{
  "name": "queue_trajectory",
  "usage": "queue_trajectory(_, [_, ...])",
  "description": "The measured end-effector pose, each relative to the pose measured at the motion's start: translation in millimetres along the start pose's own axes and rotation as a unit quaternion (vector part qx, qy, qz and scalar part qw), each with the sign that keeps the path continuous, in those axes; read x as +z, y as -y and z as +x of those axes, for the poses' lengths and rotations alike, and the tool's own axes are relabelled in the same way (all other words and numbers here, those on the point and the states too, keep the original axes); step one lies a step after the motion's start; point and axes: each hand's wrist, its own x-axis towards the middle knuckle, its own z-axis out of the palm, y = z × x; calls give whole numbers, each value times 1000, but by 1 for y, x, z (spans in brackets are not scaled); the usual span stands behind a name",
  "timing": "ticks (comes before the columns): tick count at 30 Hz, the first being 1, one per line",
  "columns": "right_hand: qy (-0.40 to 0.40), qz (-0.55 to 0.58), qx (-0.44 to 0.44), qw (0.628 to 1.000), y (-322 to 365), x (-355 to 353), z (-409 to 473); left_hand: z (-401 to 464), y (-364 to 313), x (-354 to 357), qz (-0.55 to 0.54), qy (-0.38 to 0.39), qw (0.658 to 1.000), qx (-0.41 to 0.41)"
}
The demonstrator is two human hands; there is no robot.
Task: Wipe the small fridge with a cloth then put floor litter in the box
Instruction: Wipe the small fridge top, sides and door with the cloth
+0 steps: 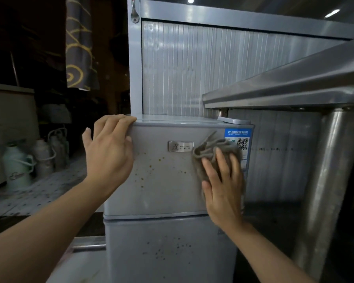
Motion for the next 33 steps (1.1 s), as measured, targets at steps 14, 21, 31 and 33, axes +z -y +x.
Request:
queue_trajectory(14, [50,-59,-136,988,42,10,-1,4,13,-18,33,86,994,56])
queue_trajectory(21, [-15,-55,-74,996,84,24,59,-3,48,-23,12,73,996,48])
queue_trajectory(31, [55,-134,-271,952,98,27,13,0,57,-35,-55,145,985,71])
queue_trajectory(33, [22,-118,-249,961,112,22,60,-3,69,-42,-65,135,987,54])
